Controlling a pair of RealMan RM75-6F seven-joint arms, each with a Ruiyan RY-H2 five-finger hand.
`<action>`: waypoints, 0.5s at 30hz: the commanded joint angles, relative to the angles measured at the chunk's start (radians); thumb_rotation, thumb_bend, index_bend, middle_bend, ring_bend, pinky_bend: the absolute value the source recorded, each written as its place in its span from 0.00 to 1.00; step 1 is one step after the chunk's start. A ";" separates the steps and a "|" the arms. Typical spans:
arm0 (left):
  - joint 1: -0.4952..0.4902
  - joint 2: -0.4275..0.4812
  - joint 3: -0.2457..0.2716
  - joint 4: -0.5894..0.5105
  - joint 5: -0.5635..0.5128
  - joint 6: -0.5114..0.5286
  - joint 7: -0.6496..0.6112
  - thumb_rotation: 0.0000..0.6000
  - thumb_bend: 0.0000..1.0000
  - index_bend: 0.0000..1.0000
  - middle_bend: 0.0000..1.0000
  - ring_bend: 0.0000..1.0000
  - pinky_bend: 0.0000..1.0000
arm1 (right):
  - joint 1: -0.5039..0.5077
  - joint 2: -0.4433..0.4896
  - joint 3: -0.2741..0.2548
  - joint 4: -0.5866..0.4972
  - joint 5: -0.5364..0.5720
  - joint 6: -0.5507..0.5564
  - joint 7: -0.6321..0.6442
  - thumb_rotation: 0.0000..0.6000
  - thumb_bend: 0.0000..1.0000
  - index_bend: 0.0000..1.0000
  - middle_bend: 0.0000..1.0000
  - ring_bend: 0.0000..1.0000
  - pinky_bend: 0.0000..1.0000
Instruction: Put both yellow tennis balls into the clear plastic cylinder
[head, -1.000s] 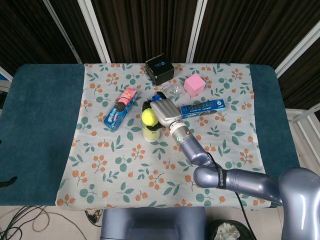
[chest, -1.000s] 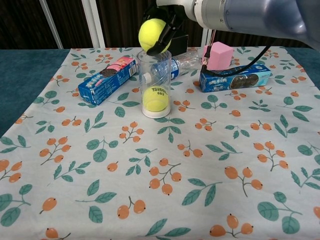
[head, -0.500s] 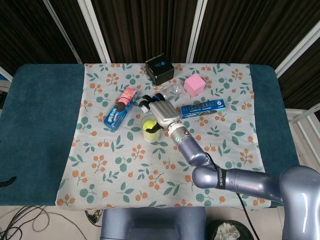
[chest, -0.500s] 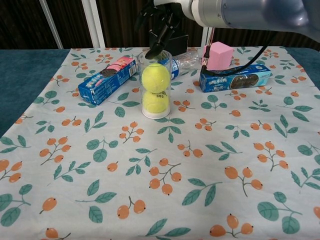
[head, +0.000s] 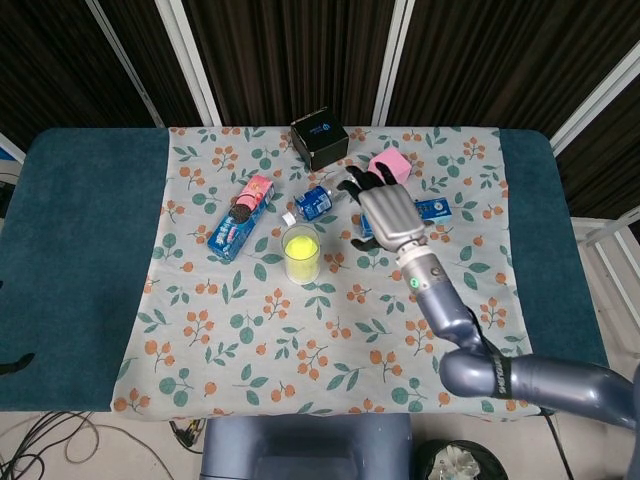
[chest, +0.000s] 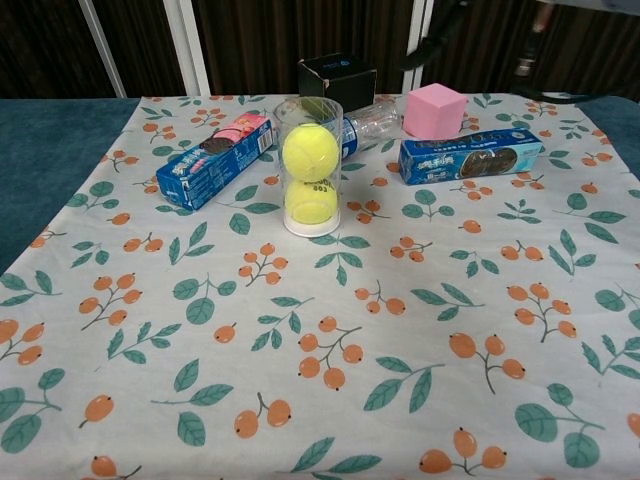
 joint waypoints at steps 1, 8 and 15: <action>0.000 -0.008 0.000 0.004 0.003 0.007 0.012 1.00 0.00 0.00 0.00 0.00 0.00 | -0.185 0.095 -0.131 -0.123 -0.180 0.166 0.055 1.00 0.24 0.25 0.11 0.16 0.00; -0.004 -0.033 0.005 0.020 0.030 0.019 0.032 1.00 0.00 0.00 0.00 0.00 0.00 | -0.407 0.138 -0.287 -0.106 -0.483 0.392 0.090 1.00 0.24 0.24 0.11 0.16 0.00; -0.003 -0.049 0.007 0.033 0.052 0.032 0.035 1.00 0.00 0.00 0.00 0.00 0.00 | -0.584 0.141 -0.361 -0.052 -0.593 0.561 0.084 1.00 0.24 0.23 0.11 0.16 0.00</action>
